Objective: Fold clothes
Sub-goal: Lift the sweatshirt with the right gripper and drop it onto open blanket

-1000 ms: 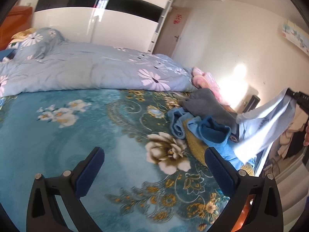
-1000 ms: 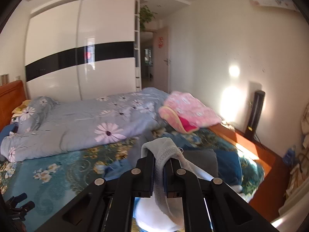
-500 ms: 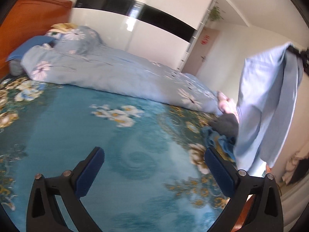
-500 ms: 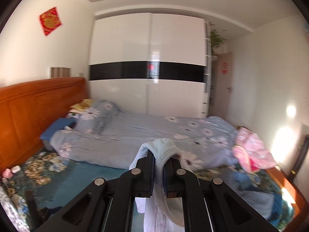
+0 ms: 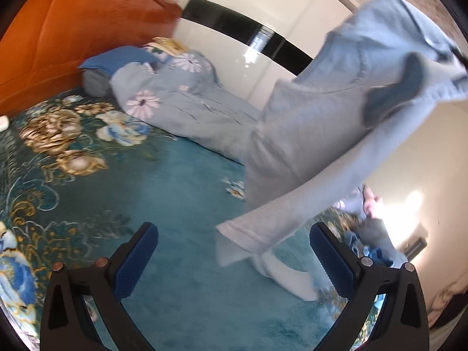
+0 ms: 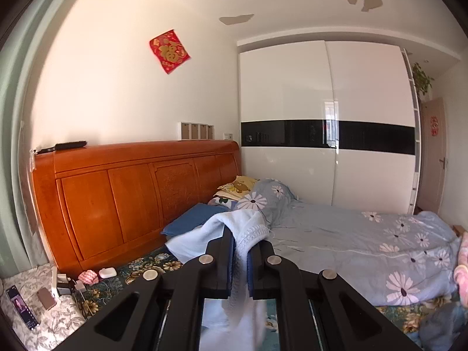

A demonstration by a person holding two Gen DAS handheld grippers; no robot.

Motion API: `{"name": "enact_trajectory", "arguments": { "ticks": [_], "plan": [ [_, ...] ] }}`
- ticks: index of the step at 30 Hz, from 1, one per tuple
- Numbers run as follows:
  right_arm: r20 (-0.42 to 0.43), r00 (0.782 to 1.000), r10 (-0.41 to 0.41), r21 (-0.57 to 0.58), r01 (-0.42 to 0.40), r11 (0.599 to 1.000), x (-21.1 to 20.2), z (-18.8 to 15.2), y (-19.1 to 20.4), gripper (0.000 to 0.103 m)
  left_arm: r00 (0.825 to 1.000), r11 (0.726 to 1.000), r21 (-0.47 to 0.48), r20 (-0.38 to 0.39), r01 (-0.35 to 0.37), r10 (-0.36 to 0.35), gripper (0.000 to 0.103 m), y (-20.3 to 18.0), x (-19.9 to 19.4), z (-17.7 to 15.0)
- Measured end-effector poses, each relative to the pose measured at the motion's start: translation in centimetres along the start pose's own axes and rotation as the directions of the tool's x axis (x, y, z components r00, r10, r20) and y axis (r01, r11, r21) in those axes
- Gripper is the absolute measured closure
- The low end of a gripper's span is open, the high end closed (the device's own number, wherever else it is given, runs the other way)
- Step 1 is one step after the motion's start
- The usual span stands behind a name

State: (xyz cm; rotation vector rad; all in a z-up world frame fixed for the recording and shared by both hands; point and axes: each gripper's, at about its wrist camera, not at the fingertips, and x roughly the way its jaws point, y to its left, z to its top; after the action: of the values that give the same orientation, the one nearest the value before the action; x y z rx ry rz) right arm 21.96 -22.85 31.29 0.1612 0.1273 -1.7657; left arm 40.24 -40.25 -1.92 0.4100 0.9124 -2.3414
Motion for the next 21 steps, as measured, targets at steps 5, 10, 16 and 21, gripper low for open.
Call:
{"name": "enact_trajectory", "arguments": {
  "ticks": [5,10,16,21],
  "plan": [
    [-0.066,0.997,-0.041,0.049,0.044,0.998,-1.1,-2.7,-2.3,0.096,1.000,1.000,0.007,-0.029,0.004,-0.004,0.000,1.0,0.3,-0.7],
    [-0.268,0.952,-0.146,0.096,0.177,0.980,-0.6,-10.2,-8.1,0.096,0.993,0.998,0.056,-0.113,0.022,-0.015,0.000,-0.3,2.4,-2.7],
    [-0.551,0.797,-0.247,0.164,0.393,0.905,-1.2,-23.3,-18.3,0.096,0.976,0.990,0.134,-0.215,0.052,-0.022,0.000,-3.0,5.3,-5.0],
    [-0.680,0.681,-0.273,0.203,0.533,0.822,-5.6,-32.5,-24.9,0.096,0.955,0.977,0.197,-0.296,0.078,-0.017,0.000,-5.6,7.1,-7.2]
  ]
}}
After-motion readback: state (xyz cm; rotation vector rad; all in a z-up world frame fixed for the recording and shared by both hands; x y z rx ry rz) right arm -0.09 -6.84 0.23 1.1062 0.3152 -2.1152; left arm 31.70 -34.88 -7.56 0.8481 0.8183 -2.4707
